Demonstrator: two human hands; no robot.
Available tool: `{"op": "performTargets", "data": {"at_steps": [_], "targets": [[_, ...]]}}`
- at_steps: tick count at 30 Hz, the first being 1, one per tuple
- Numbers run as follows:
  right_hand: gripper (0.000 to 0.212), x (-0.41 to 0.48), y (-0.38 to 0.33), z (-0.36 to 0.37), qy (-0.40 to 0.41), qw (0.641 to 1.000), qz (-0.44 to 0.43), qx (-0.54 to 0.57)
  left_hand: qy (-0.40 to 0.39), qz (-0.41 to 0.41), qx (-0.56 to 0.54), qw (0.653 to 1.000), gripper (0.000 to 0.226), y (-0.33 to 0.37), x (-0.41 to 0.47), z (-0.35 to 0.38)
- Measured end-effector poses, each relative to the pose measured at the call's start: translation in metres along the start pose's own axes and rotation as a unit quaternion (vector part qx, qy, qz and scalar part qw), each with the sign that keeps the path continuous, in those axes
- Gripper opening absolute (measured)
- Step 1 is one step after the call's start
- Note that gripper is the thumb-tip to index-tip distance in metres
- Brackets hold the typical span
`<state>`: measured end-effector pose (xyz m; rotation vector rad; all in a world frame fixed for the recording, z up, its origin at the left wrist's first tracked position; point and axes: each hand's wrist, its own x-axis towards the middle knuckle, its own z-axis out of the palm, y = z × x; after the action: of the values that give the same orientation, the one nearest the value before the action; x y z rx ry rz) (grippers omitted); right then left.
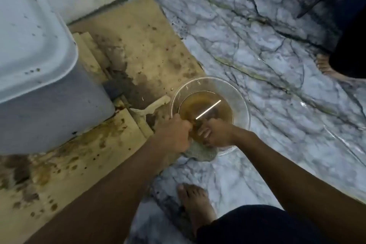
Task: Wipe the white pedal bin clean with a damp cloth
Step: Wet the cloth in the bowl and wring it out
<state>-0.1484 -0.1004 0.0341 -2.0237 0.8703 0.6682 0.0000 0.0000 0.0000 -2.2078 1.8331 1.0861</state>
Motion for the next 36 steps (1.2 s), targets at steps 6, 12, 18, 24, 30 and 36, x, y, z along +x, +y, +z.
{"op": "performTargets", "data": {"at_steps": [6,12,18,24,30,36], "targets": [[0.022,0.008,0.016,0.008,-0.029,0.999,-0.024,-0.012,0.024,0.032,0.008,0.999,0.030,-0.004,0.002,0.009],[0.031,-0.014,-0.030,-0.033,-0.010,0.996,-0.091,0.003,0.083,0.046,-0.093,0.991,0.005,-0.024,-0.054,-0.041],[0.038,-0.044,-0.118,-0.061,0.052,0.978,-0.192,-0.065,0.138,-0.020,-0.116,0.983,0.006,-0.043,-0.143,-0.095],[0.023,-0.099,-0.237,-0.091,0.083,0.940,-0.320,-0.085,0.280,-0.040,-0.141,0.949,0.024,-0.062,-0.262,-0.154],[0.021,-0.120,-0.340,-0.110,0.127,0.900,-0.407,-0.088,0.423,-0.068,-0.231,0.874,0.007,-0.091,-0.353,-0.211],[0.018,-0.081,-0.415,-0.126,0.188,0.887,-0.417,-0.060,0.517,-0.133,-0.278,0.799,0.004,-0.142,-0.352,-0.257]]}}
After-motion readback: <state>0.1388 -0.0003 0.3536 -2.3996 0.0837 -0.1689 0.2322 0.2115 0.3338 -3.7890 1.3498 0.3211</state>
